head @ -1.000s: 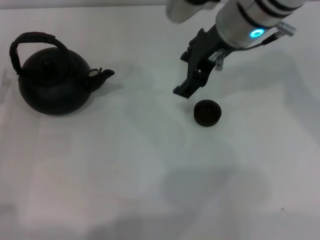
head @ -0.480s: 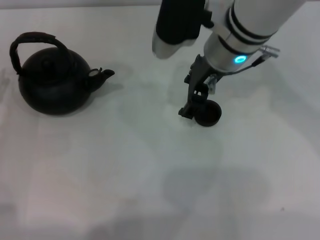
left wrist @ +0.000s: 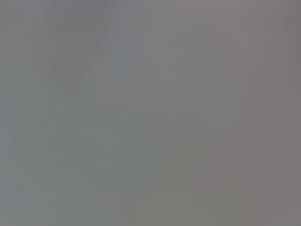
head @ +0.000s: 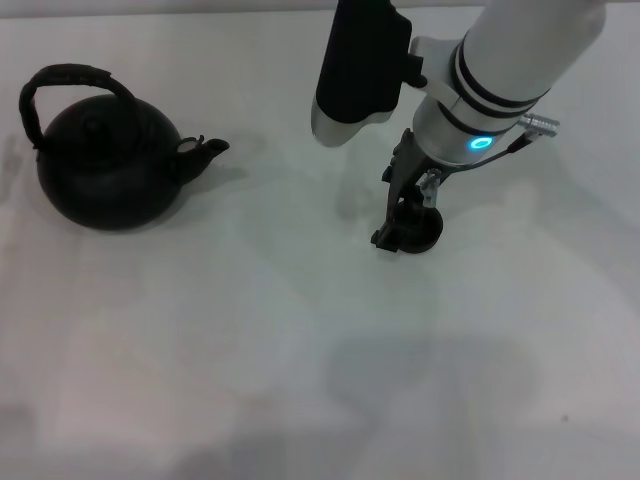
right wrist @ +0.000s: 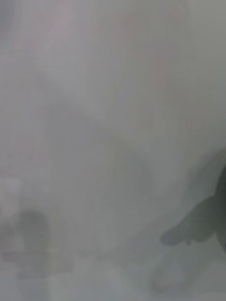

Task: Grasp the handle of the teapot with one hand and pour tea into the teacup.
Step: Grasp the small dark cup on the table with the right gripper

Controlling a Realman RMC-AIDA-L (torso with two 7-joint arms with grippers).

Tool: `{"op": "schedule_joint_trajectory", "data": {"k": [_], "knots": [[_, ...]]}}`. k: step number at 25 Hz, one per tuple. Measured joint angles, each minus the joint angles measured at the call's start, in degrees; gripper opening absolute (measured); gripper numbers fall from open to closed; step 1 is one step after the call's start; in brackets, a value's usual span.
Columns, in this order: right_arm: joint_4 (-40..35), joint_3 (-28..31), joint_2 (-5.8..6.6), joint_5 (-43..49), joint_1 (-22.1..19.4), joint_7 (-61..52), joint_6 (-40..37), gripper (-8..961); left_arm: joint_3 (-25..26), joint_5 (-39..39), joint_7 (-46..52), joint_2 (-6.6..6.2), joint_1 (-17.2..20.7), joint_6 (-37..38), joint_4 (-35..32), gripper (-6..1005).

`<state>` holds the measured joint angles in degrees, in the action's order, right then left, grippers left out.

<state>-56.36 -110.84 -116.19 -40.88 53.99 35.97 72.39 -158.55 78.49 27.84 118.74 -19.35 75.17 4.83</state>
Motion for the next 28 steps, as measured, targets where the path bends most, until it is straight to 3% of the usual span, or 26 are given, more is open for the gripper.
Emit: {"op": "schedule_joint_trajectory", "data": {"k": [28], "knots": [[4.6,-0.3,0.12,0.5,0.1,-1.0,0.3,844,0.0,0.0,0.3,0.00,-0.2,-0.4,-0.6,875]]}}
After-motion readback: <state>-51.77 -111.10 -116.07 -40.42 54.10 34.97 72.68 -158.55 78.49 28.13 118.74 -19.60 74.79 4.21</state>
